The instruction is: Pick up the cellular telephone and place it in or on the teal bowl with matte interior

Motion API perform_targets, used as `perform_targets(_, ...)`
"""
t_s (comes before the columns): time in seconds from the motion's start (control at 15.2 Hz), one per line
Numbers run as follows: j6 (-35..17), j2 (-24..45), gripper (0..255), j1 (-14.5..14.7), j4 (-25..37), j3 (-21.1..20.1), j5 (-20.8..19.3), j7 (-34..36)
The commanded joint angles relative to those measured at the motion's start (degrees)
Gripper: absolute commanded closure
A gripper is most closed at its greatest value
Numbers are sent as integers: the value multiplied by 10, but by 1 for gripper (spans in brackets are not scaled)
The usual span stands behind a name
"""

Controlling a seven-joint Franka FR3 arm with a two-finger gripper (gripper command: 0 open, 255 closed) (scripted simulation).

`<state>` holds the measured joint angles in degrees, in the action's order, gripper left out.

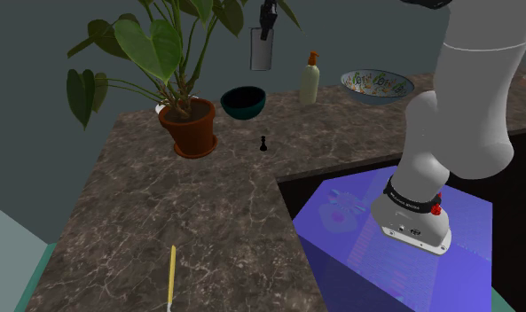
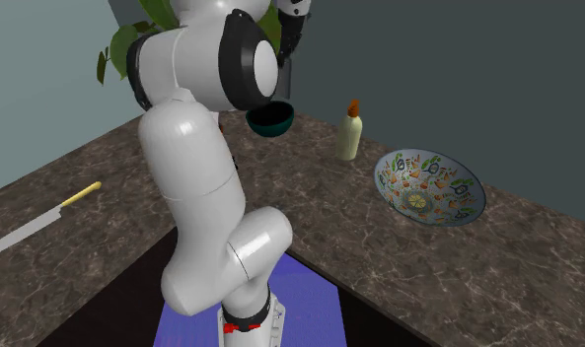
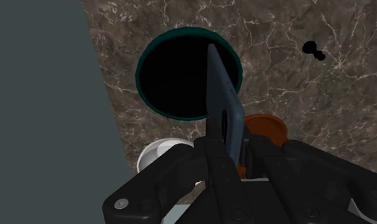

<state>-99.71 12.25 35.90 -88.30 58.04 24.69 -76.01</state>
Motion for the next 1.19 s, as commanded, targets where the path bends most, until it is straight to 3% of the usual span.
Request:
perform_targets(0.0, 34, 66, 255, -39, 71, -14, 54, -6)
perform_targets(0.13, 70, 130, 255, -89, 159, -38, 100, 3)
perform_targets(1.12, -46, 118, 255, -47, 23, -40, 98, -30)
